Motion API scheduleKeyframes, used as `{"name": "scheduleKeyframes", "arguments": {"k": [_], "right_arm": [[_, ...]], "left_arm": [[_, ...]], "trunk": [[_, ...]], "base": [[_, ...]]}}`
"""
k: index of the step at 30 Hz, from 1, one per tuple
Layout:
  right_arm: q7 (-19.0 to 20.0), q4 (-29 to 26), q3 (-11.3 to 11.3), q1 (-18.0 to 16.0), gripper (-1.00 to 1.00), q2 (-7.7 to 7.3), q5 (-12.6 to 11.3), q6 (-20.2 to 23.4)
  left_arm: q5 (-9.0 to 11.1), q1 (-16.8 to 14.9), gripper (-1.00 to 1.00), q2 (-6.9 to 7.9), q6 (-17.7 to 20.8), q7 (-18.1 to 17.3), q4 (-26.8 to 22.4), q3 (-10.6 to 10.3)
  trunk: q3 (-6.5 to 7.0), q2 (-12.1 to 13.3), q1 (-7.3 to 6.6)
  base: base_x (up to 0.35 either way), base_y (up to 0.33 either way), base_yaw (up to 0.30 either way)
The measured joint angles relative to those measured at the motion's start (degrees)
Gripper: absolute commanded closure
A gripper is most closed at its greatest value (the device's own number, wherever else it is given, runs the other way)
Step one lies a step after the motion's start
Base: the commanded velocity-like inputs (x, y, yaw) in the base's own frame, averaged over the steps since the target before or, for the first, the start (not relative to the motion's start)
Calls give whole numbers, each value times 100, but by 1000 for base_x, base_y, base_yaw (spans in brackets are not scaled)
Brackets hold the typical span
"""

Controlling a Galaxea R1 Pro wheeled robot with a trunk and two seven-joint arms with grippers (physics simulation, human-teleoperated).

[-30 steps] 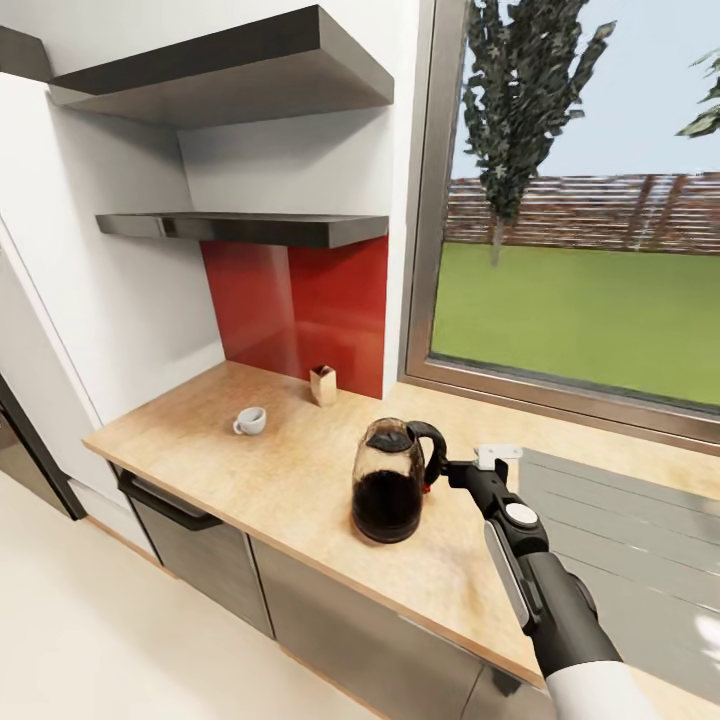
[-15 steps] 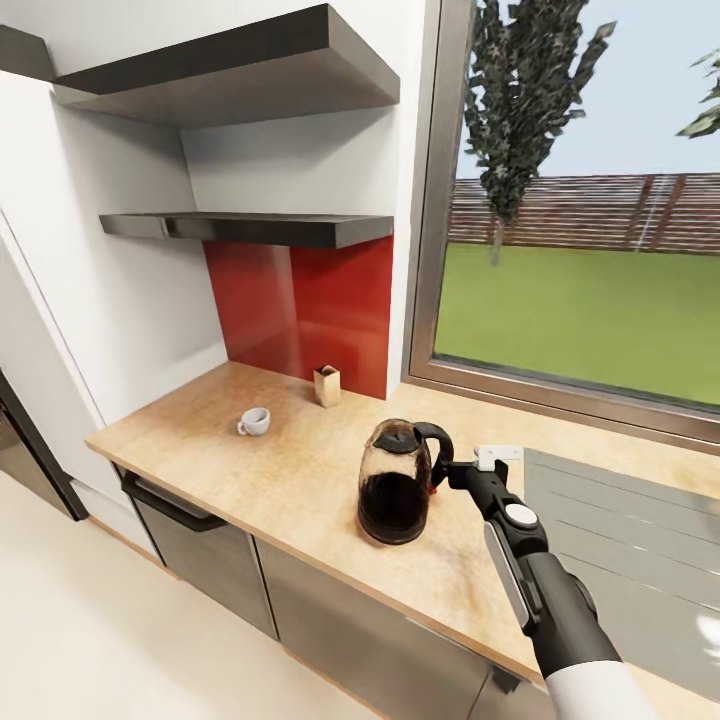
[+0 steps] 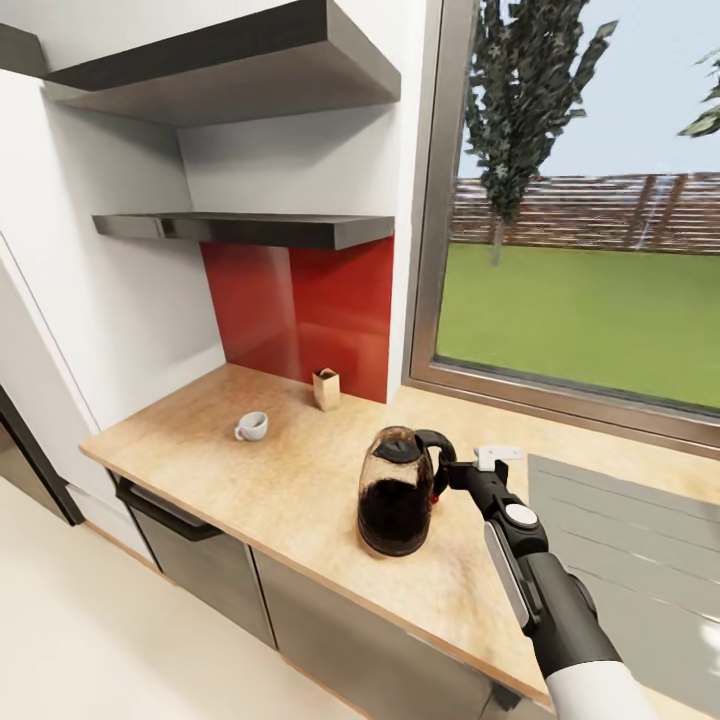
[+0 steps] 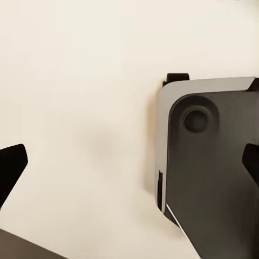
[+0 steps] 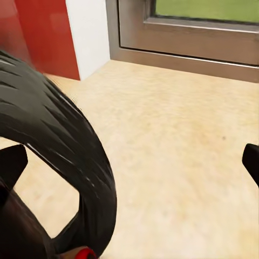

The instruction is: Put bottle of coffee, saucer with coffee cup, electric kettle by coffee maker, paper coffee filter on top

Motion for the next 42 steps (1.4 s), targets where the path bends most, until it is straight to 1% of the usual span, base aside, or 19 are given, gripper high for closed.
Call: {"name": "scheduleKeyframes", "arguments": {"k": [10,13,14,17,20,33,42], "right_arm": [[-3,0,3,-1,-100,0,-11,-2],[1,1,1,0,-100,0,-4,0],[1,1,0,0,100,0,-3,0],[15,5,6,1,100,1,-18,-12],[1,9,1,1,100,-1,26,-15],[-19,25,14,2,100,17,27,-8],[-8,-63,17,3,100,17,-15,-8]], "left_arm": [[0,0,-100,0,-4,-1,1,0],[0,0,-100,0,-4,-1,1,0],[0,0,-100,3,-4,-1,1,0],[0,0,-100,3,5,3,3,0],[10,0,-100,-3,-5,6,87,0],[20,0,-100,-24,-19,7,115,16],[21,0,-100,-27,-18,7,115,16]], "trunk": [[0,-1,-2],[0,0,0],[0,0,0],[-1,0,0],[-1,1,1],[0,0,0],[0,1,1]], "base": [[198,0,0],[59,0,0],[14,0,0],[6,0,0],[0,0,0],[0,0,0],[0,0,0]]}}
